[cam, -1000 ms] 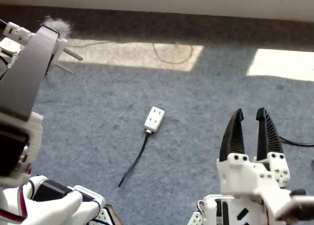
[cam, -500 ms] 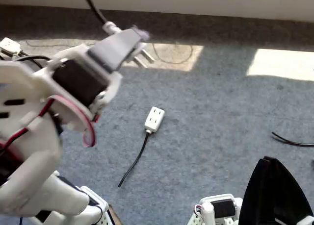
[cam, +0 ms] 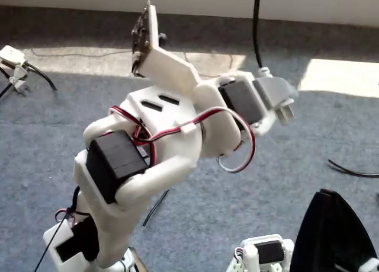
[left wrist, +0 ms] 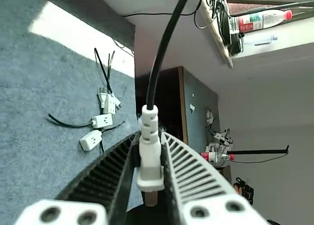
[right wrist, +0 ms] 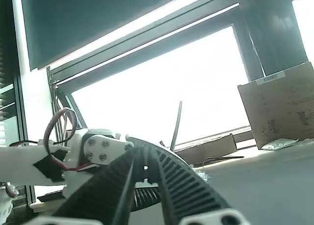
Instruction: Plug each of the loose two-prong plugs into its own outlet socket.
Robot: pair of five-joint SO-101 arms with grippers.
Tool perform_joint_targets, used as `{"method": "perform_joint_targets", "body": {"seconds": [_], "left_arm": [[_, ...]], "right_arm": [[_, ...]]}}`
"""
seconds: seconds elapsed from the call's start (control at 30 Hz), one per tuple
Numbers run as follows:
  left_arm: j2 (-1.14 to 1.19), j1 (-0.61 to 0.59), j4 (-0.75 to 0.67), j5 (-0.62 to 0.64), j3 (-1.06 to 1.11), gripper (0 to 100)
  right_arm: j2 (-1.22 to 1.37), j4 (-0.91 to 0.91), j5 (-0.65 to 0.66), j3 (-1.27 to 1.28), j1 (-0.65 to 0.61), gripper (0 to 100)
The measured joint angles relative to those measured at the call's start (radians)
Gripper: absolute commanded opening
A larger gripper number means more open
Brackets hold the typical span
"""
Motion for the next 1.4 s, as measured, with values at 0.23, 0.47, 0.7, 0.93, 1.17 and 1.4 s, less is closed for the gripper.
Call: {"method": "perform_joint_targets", "body": {"seconds": [0.23, 0.47, 0.7, 0.93, 1.17, 1.4], "left_arm": [[0.000, 0.087, -0.011, 0.000, 0.006, 1], [0.000, 0.083, -0.011, -0.002, 0.006, 1], [0.000, 0.084, -0.011, -0.002, 0.006, 1], [-0.003, 0.083, -0.009, 0.000, 0.006, 1], [-0.083, 0.081, 0.012, 0.002, 0.009, 1], [-0.132, 0.029, 0.068, -0.003, 0.009, 1]], "right_arm": [[0.000, -0.249, 0.081, 0.279, -0.121, 2.9], [0.000, -0.319, 0.141, 0.361, -0.172, 2.9], [0.000, -0.322, 0.141, 0.364, -0.104, 2.9], [0.000, -0.322, 0.141, 0.364, 0.018, 2.9], [0.000, -0.336, 0.222, 0.405, 0.091, 2.9], [0.000, -0.345, 0.250, 0.462, 0.120, 2.9]]}}
